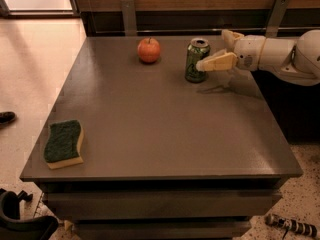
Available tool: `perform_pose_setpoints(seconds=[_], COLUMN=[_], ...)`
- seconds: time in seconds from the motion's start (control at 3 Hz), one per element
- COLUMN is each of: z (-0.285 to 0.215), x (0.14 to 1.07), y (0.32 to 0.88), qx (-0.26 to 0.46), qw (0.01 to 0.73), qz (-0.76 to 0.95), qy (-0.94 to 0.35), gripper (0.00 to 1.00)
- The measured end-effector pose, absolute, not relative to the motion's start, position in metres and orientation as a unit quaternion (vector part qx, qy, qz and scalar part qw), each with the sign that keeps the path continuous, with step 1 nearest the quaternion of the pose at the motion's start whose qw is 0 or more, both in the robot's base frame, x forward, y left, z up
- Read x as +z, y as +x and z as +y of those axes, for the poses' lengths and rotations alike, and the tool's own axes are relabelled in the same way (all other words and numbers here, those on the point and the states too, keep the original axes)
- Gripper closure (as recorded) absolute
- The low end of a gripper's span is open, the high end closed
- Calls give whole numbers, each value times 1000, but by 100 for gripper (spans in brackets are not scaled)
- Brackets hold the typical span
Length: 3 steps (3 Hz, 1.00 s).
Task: Move green can near sponge
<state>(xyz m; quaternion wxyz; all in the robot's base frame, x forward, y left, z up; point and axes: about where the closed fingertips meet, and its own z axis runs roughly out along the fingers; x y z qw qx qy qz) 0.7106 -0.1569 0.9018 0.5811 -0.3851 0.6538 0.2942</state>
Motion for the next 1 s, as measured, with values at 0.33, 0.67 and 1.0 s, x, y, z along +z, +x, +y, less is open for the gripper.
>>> perform_pose_setpoints(seconds=[0.33,0.67,1.0], z=[-143,-125,-123], x=[889,881,881], y=[715,713,713], qx=[317,338,338], qw=[579,582,581], qz=[649,637,637], qy=[-378,-375,-376], gripper=[13,44,67])
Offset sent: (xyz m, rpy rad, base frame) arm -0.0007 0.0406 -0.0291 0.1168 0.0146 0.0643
